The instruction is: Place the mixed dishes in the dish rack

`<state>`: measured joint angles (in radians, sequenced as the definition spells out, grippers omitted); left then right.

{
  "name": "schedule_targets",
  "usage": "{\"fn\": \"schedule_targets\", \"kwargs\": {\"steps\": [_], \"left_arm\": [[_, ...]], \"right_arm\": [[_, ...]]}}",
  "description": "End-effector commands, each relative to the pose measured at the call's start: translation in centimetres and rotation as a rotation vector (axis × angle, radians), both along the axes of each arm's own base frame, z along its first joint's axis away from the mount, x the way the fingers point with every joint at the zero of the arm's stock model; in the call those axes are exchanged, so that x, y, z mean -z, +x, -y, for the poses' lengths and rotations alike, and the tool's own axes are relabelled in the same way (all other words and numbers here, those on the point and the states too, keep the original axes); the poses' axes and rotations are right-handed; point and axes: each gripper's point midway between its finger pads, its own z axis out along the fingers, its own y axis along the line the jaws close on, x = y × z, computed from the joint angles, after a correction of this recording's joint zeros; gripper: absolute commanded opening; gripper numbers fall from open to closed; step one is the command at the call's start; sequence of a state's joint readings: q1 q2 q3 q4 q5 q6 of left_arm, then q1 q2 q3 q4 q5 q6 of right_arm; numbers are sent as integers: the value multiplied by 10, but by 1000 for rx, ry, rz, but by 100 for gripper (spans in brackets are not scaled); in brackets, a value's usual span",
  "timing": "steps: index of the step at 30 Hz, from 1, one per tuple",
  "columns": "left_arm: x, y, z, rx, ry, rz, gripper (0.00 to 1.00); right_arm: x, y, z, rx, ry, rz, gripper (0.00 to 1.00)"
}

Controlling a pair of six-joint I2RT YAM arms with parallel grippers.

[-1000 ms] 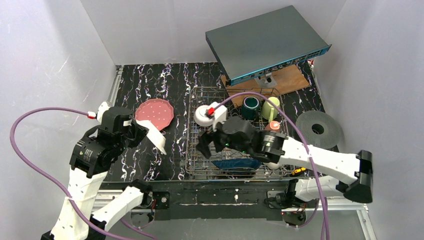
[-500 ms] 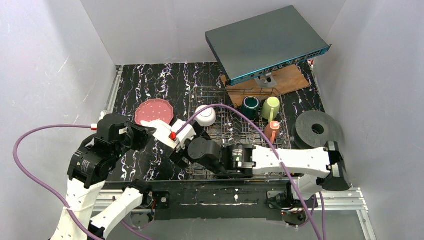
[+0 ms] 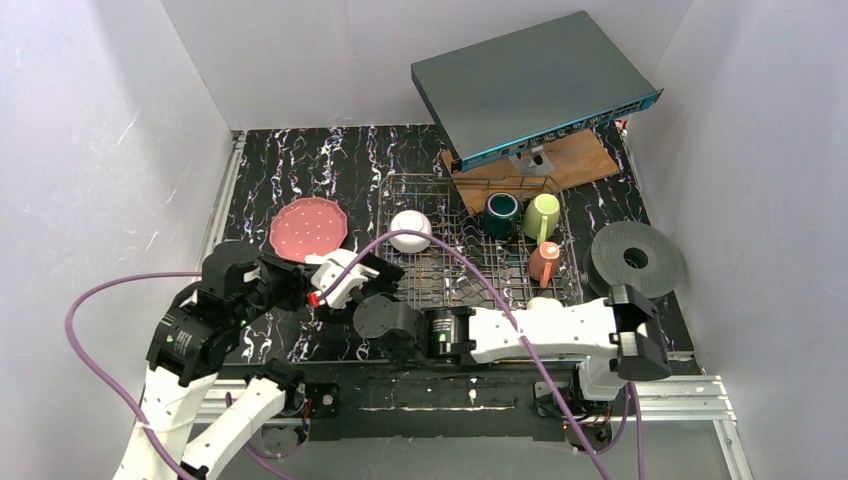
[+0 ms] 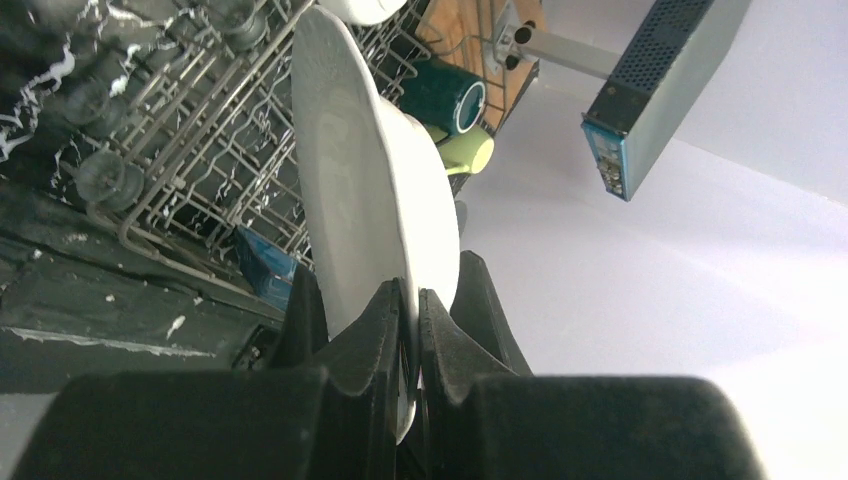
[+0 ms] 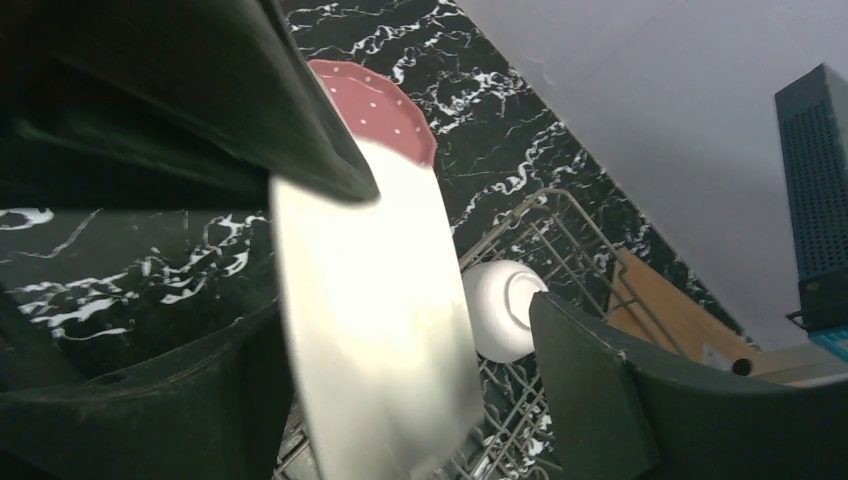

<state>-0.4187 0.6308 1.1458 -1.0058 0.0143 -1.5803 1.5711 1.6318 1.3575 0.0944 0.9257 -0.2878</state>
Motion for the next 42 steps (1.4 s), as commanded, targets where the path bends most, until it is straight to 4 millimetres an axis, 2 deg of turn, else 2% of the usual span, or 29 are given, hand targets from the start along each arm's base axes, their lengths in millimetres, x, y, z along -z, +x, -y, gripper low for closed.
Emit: {"fn": "schedule_targets", "kwargs": {"steps": [1, 4, 5, 6, 7, 10, 12, 14, 16, 20, 24, 26, 28, 29, 31, 35, 37, 38, 39, 40, 42], "left_arm": [[-16, 3, 22, 35, -175, 15, 0], [-14, 2, 18, 10, -168, 2, 0], [-13, 2, 17, 5, -163, -2, 0], [-12, 2, 14, -7, -150, -6, 0], [-10, 1, 10, -24, -130, -9, 0], [-11, 0, 0, -62, -99, 3, 0], [-11, 2, -8, -94, -65, 13, 0], [-11, 2, -9, -96, -59, 14, 0], [-11, 3, -9, -99, -67, 14, 0], [-9, 2, -8, -101, -73, 3, 0], [-8, 0, -12, -119, -76, -1, 0], [-9, -1, -12, -126, -86, -1, 0], [-9, -2, -12, -129, -93, 4, 0], [-10, -2, -13, -129, -95, 7, 0], [-10, -4, -16, -139, -87, 5, 0], [-8, -6, -22, -163, -76, 15, 0], [-11, -6, -24, -172, -80, 39, 0], [-12, -5, -26, -176, -81, 54, 5], [-14, -5, -27, -180, -78, 77, 15], [-28, -5, -37, -186, -42, 178, 62], [-36, -7, -44, -185, 6, 231, 78]], "right_arm": [[-20, 15, 1, 97, 37, 139, 81], [-21, 21, 7, 132, 46, 222, 67], [-20, 23, 8, 139, 35, 229, 68], [-19, 25, 10, 152, 24, 234, 75], [-16, 25, 13, 153, 11, 236, 78], [-12, 25, 18, 146, 0, 206, 81], [-7, 21, 19, 119, -10, 173, 97], [0, 17, 20, 89, -18, 123, 98], [2, 16, 21, 85, -10, 101, 95], [-1, 21, 23, 116, -8, 117, 83], [-9, 24, 21, 143, -1, 150, 61], [-16, 26, 20, 151, 29, 162, 48], [-20, 28, 20, 157, 46, 173, 25], [-22, 29, 20, 155, 52, 181, 20], [-26, 29, 19, 140, 55, 194, 16], [-35, 26, 16, 78, 66, 198, 1], [-36, 24, 16, 34, 63, 197, 1], [-39, 24, 17, 17, 72, 195, 1], [-40, 24, 17, -6, 87, 182, 1], [-44, 31, 26, -50, 108, 120, 1], [-47, 36, 33, -76, 139, 65, 1]]}}
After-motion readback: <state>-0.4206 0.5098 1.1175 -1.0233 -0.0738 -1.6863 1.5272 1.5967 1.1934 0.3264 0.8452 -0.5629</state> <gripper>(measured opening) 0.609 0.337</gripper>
